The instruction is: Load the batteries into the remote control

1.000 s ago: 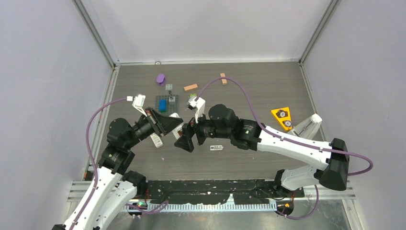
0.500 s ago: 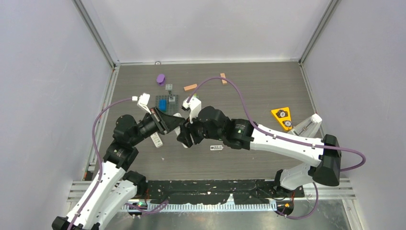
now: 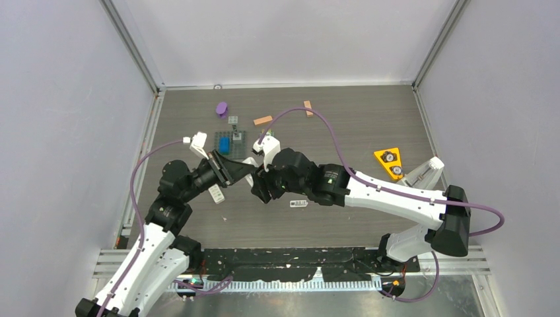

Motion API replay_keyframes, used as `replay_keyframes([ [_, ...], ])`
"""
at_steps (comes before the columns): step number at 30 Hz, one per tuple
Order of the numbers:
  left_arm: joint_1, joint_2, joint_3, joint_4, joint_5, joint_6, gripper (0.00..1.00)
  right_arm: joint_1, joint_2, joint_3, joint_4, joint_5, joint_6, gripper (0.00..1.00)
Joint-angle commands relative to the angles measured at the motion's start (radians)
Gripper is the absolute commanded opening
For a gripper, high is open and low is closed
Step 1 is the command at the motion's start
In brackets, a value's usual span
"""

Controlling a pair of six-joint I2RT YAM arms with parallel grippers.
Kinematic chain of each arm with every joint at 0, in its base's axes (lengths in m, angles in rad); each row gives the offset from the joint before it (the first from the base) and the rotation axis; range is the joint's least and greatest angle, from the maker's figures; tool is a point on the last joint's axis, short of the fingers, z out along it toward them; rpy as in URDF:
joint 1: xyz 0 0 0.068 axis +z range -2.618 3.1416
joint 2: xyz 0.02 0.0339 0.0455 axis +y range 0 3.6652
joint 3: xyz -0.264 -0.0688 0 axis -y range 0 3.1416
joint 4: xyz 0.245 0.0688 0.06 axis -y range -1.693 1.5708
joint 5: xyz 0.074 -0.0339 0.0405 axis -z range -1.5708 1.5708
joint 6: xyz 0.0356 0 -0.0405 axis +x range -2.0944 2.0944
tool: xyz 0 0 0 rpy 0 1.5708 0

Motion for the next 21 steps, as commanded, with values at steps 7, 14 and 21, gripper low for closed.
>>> replay_keyframes([
  [7, 0.007, -0.015, -0.022, 0.035, -0.001, 0.044, 0.0, -0.016, -0.035, -0.003, 0.032, -0.031, 0.024, 0.5],
  [14, 0.025, -0.026, -0.041, 0.045, -0.001, 0.067, 0.0, -0.113, -0.175, -0.108, 0.063, -0.062, 0.106, 0.83],
  [21, 0.062, -0.015, -0.067, 0.118, 0.081, 0.071, 0.0, -0.317, -0.315, -0.281, 0.06, -0.138, 0.145, 0.79],
])
